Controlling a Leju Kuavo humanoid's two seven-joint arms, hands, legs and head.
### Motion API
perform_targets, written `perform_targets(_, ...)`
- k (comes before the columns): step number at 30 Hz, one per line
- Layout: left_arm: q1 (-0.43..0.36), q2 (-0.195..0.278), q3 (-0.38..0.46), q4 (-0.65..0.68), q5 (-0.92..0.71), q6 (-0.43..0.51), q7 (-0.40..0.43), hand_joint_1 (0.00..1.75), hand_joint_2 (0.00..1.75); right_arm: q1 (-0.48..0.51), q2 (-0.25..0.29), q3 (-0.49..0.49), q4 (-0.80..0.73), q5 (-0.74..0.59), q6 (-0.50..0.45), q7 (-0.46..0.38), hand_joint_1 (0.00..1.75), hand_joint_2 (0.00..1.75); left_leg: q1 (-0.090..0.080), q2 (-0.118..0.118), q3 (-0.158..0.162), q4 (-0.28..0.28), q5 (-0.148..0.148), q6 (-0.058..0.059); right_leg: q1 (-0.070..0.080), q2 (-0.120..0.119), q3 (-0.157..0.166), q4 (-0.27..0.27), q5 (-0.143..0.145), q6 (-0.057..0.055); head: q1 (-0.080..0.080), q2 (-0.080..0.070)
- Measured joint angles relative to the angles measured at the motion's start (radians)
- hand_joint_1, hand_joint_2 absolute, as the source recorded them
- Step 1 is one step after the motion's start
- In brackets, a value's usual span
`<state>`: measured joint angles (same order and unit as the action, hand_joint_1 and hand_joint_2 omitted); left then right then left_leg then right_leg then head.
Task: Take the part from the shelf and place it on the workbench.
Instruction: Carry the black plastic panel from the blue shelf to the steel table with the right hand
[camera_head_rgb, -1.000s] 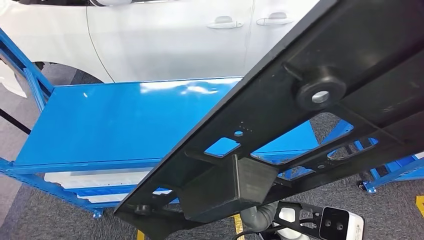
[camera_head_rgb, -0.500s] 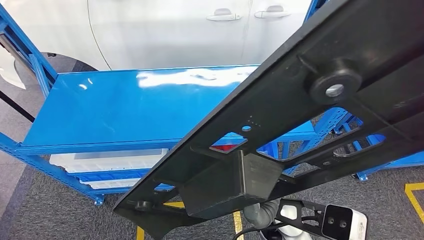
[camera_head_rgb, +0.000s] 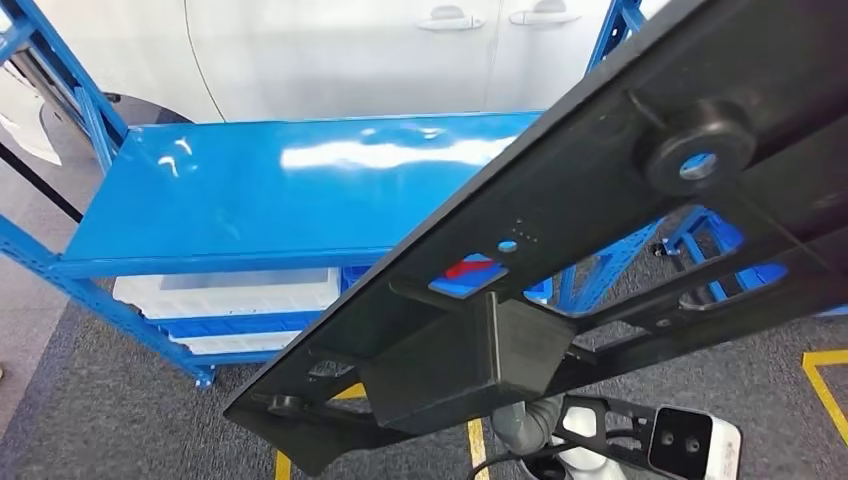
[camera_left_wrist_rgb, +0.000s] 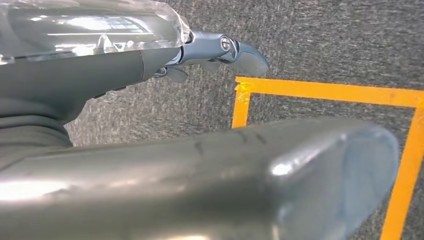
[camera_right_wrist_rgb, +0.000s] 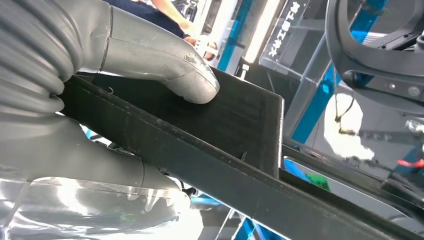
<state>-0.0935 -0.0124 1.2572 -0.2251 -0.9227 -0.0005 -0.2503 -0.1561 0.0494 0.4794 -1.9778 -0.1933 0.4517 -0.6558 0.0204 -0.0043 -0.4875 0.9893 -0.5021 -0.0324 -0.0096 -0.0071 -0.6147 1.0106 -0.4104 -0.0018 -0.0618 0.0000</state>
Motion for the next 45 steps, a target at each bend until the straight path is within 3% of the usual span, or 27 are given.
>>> perform_targets(2, 0.001, 0.001, 0.0, 0.0, -0.003, 0.0, -0.001, 0.0, 0.0, 0.0, -0.002, 0.0, -0.001, -0.002, 0.0, 0.0, 1.75, 1.75, 0.0, 0.0, -0.013, -0.001, 0.012, 0.016, -0.001, 0.001, -0.004, -0.002, 0.01, 0.013, 0.0, 0.0)
perform_targets(3, 0.0, 0.001, -0.001, 0.0, -0.004, -0.001, -0.001, 0.0, 0.0, 0.0, -0.003, 0.0, -0.002, -0.002, 0.0, 0.0, 1.75, 1.75, 0.0, 0.002, -0.02, -0.001, 0.02, 0.025, -0.002, 0.002, -0.011, 0.006, 0.0, 0.019, 0.0, 0.0)
perform_targets(5, -0.002, 0.001, -0.002, 0.0, -0.005, -0.001, -0.001, 0.0, 0.0, 0.001, -0.006, 0.001, -0.004, -0.003, 0.001, 0.0, 1.75, 1.75, 0.001, 0.006, -0.04, -0.004, 0.039, 0.042, -0.004, 0.004, -0.045, 0.083, -0.072, 0.024, 0.0, 0.0)
perform_targets(7, -0.002, 0.001, -0.005, 0.0, -0.006, -0.002, -0.001, 0.0, 0.0, 0.001, -0.008, 0.001, -0.005, -0.006, 0.001, 0.0, 1.75, 1.75, -0.004, 0.008, -0.065, -0.001, 0.057, 0.05, -0.004, 0.004, -0.09, 0.221, -0.162, 0.025, 0.0, 0.0)
perform_targets(8, -0.002, 0.001, -0.006, 0.0, -0.006, -0.003, -0.001, 0.0, 0.0, 0.003, -0.01, 0.001, -0.005, -0.008, 0.002, 0.0, 1.75, 1.75, -0.007, 0.009, -0.078, 0.001, 0.065, 0.051, -0.003, 0.004, -0.1, 0.273, -0.182, 0.024, 0.0, 0.0)
perform_targets(9, -0.001, 0.002, -0.007, 0.0, -0.007, -0.003, -0.001, 0.0, 0.0, 0.004, -0.011, 0.001, -0.005, -0.012, 0.003, 0.0, 1.75, 1.75, -0.01, 0.009, -0.091, 0.003, 0.073, 0.052, -0.003, 0.004, -0.092, 0.289, -0.177, 0.021, 0.0, 0.0)
perform_targets(10, -0.001, 0.002, -0.008, 0.0, -0.007, -0.003, -0.001, 0.0, 0.0, 0.005, -0.012, 0.001, -0.005, -0.016, 0.005, 0.0, 1.75, 1.75, -0.013, 0.009, -0.103, 0.006, 0.08, 0.052, -0.001, 0.004, -0.064, 0.266, -0.155, 0.016, 0.0, 0.0)
perform_targets(12, -0.001, 0.001, -0.009, 0.0, -0.007, -0.004, -0.002, 0.0, 0.0, 0.006, -0.013, 0.001, -0.006, -0.023, 0.011, 0.0, 1.75, 1.75, -0.018, 0.008, -0.121, 0.011, 0.092, 0.05, 0.005, 0.004, 0.034, 0.131, -0.111, -0.002, 0.0, 0.0)
perform_targets(14, 0.0, 0.001, -0.009, 0.0, -0.007, -0.005, -0.004, 0.0, 0.0, 0.006, -0.014, 0.0, -0.008, -0.026, 0.016, 0.0, 1.75, 1.75, -0.02, 0.009, -0.129, 0.014, 0.104, 0.042, 0.014, 0.005, 0.107, 0.015, -0.101, -0.014, 0.0, 0.0)
perform_targets(17, 0.0, 0.002, -0.011, 0.0, -0.007, -0.004, -0.007, 0.0, 0.0, 0.006, -0.014, -0.001, -0.01, -0.027, 0.018, 0.0, 1.75, 1.75, -0.017, 0.009, -0.134, 0.009, 0.123, 0.025, 0.018, 0.005, 0.113, -0.017, -0.089, -0.021, 0.0, 0.0)
perform_targets(18, 0.001, 0.003, -0.012, 0.0, -0.008, -0.004, -0.008, 0.0, 0.0, 0.006, -0.014, -0.001, -0.01, -0.027, 0.018, 0.0, 1.75, 1.75, -0.016, 0.008, -0.139, 0.014, 0.115, 0.019, 0.015, 0.003, 0.107, -0.02, -0.08, -0.026, 0.0, 0.0)
perform_targets(20, 0.003, 0.003, -0.013, 0.0, -0.008, -0.004, -0.008, 0.0, 0.0, 0.006, -0.014, -0.001, -0.01, -0.027, 0.019, 0.0, 1.75, 1.75, -0.014, 0.007, -0.164, 0.075, 0.049, 0.009, 0.009, -0.001, 0.088, -0.027, -0.058, -0.038, 0.0, 0.0)
perform_targets(22, 0.004, 0.005, -0.014, 0.0, -0.008, -0.003, -0.01, 0.0, 0.0, 0.006, -0.014, -0.001, -0.01, -0.027, 0.021, 0.0, 1.75, 1.75, -0.011, 0.007, -0.204, 0.208, -0.048, 0.0, 0.01, -0.002, 0.06, -0.025, -0.036, -0.043, 0.0, 0.0)
perform_targets(23, 0.004, 0.006, -0.014, 0.0, -0.008, -0.002, -0.01, 0.0, 0.0, 0.006, -0.014, -0.001, -0.009, -0.028, 0.022, 0.0, 1.75, 1.75, -0.009, 0.007, -0.217, 0.27, -0.074, -0.004, 0.01, -0.003, 0.044, -0.023, -0.025, -0.042, 0.0, 0.0)
perform_targets(24, 0.004, 0.007, -0.015, 0.0, -0.009, -0.002, -0.011, 0.0, 0.0, 0.006, -0.014, -0.001, -0.009, -0.031, 0.021, 0.0, 1.75, 1.75, -0.008, 0.007, -0.215, 0.304, -0.074, -0.007, 0.009, -0.003, 0.027, -0.02, -0.015, -0.041, 0.0, 0.0)
perform_targets(25, 0.004, 0.007, -0.015, 0.0, -0.009, -0.002, -0.012, 0.0, 0.0, 0.006, -0.014, -0.001, -0.008, -0.034, 0.019, 0.0, 1.75, 1.75, -0.006, 0.007, -0.196, 0.302, -0.054, -0.009, 0.008, -0.003, 0.011, -0.016, -0.006, -0.039, 0.0, 0.0)
perform_targets(27, 0.003, 0.009, -0.016, 0.0, -0.01, -0.002, -0.013, 0.0, 0.0, 0.006, -0.014, -0.001, -0.007, -0.041, 0.01, 0.0, 1.75, 1.75, -0.003, 0.007, -0.103, 0.193, -0.003, -0.009, 0.007, -0.003, -0.017, -0.007, 0.011, -0.033, 0.0, 0.0)
perform_targets(29, 0.0, 0.01, -0.016, 0.0, -0.011, -0.002, -0.015, 0.0, 0.0, 0.005, -0.014, -0.002, -0.006, -0.051, 0.005, 0.0, 1.75, 1.75, -0.006, 0.005, -0.004, 0.045, -0.007, -0.001, 0.008, -0.003, -0.033, 0.0, 0.025, -0.022, 0.0, 0.0)
perform_targets(30, -0.001, 0.011, -0.016, 0.0, -0.011, -0.001, -0.015, 0.0, 0.0, 0.005, -0.014, -0.002, -0.005, -0.056, 0.005, 0.0, 1.75, 1.75, -0.009, 0.004, 0.021, 0.003, -0.018, 0.006, 0.009, -0.003, -0.035, 0.001, 0.031, -0.016, 0.0, 0.0)
perform_targets(32, 0.001, 0.011, -0.017, 0.0, -0.008, 0.0, -0.015, 0.0, 0.0, 0.004, -0.014, -0.002, -0.004, -0.062, 0.009, 0.0, 1.75, 1.75, -0.011, 0.004, 0.022, -0.015, -0.016, 0.022, 0.009, -0.004, -0.036, -0.002, 0.045, -0.003, 0.0, 0.0)
perform_targets(34, 0.002, 0.01, -0.017, 0.0, -0.005, 0.001, -0.012, 0.0, 0.0, 0.005, -0.015, -0.002, -0.003, -0.061, 0.01, 0.0, 1.75, 1.75, -0.009, 0.008, 0.011, -0.02, 0.003, 0.038, 0.006, -0.001, -0.05, 0.024, 0.023, 0.008, 0.0, 0.0)
perform_targets(37, 0.002, 0.01, -0.017, 0.0, -0.002, 0.003, -0.007, 0.0, 0.0, 0.005, -0.018, -0.004, 0.001, -0.058, 0.006, 0.0, 1.75, 1.75, -0.008, 0.012, -0.019, -0.02, 0.03, 0.05, 0.002, 0.004, -0.116, 0.198, -0.1, 0.02, 0.0, 0.0)
perform_targets(39, 0.004, 0.01, -0.017, 0.0, -0.002, 0.004, -0.005, 0.0, 0.0, 0.006, -0.021, -0.004, 0.006, -0.058, 0.004, 0.0, 1.75, 1.75, -0.009, 0.012, -0.04, -0.017, 0.046, 0.049, 0.002, 0.004, -0.135, 0.292, -0.145, 0.023, 0.0, 0.0)
perform_targets(40, 0.005, 0.01, -0.017, 0.0, -0.002, 0.004, -0.004, 0.0, 0.0, 0.006, -0.023, -0.004, 0.008, -0.058, 0.003, 0.0, 1.75, 1.75, -0.009, 0.012, -0.049, -0.015, 0.051, 0.047, 0.001, 0.004, -0.115, 0.281, -0.139, 0.023, 0.0, 0.0)
perform_targets(41, 0.006, 0.01, -0.017, 0.0, -0.002, 0.004, -0.004, 0.0, 0.0, 0.006, -0.024, -0.004, 0.01, -0.057, 0.003, 0.0, 1.75, 1.75, -0.009, 0.011, -0.056, -0.012, 0.055, 0.045, 0.001, 0.004, -0.073, 0.229, -0.119, 0.021, 0.0, 0.0)
perform_targets(43, 0.006, 0.009, -0.017, 0.0, -0.002, 0.004, -0.004, 0.0, 0.0, 0.005, -0.025, -0.004, 0.011, -0.057, 0.003, 0.0, 1.75, 1.75, -0.011, 0.011, -0.066, -0.004, 0.059, 0.04, 0.003, 0.004, 0.028, 0.078, -0.079, 0.013, 0.0, 0.0)
perform_targets(45, 0.005, 0.009, -0.017, 0.0, -0.002, 0.004, -0.004, 0.0, 0.0, 0.004, -0.025, -0.004, 0.012, -0.057, 0.003, 0.0, 1.75, 1.75, -0.013, 0.011, -0.074, 0.003, 0.063, 0.031, 0.007, 0.005, 0.071, 0.001, -0.066, 0.001, 0.0, 0.0)
